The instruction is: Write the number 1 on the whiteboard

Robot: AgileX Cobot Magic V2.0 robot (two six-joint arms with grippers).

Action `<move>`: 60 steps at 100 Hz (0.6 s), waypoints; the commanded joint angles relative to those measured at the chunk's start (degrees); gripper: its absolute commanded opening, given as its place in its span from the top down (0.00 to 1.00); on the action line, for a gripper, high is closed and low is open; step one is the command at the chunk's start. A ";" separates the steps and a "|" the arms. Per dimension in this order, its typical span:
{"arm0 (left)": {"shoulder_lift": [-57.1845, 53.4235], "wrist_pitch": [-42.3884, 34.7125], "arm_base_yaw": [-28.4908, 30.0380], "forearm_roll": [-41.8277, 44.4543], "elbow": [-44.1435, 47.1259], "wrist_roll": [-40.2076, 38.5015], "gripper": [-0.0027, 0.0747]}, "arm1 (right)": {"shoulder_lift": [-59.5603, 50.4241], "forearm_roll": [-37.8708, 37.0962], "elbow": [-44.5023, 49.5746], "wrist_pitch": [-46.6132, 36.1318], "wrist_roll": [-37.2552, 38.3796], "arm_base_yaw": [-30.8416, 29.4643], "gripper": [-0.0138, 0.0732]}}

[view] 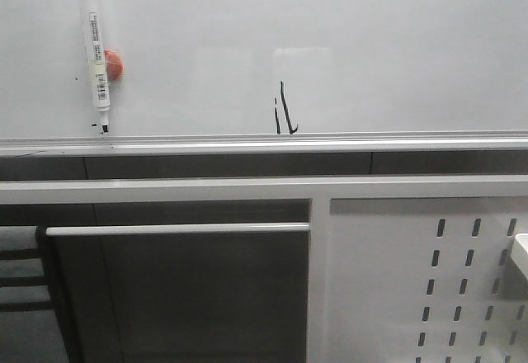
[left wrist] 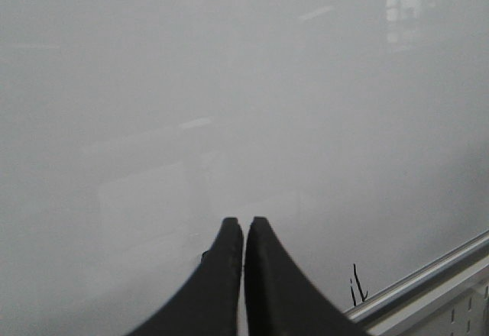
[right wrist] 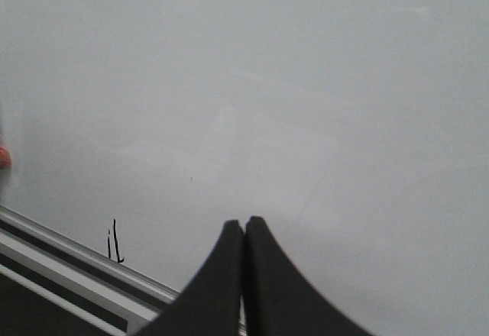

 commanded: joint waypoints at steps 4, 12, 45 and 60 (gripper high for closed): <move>-4.87 -2.52 -0.20 -2.70 1.84 -0.08 0.99 | -1.23 -1.35 -1.95 1.78 -0.74 -0.16 0.91; -7.92 -2.52 -0.20 -2.99 4.15 -0.08 0.99 | -3.20 -1.35 -1.95 1.66 -0.74 -0.16 0.91; -13.52 -2.52 -0.20 -3.24 12.00 -0.08 0.99 | -12.50 -1.35 1.93 3.59 -0.74 -0.16 0.91; -13.52 -3.62 -0.20 -5.68 15.40 -0.08 0.99 | -14.35 -1.35 5.08 5.69 -0.74 -0.16 0.91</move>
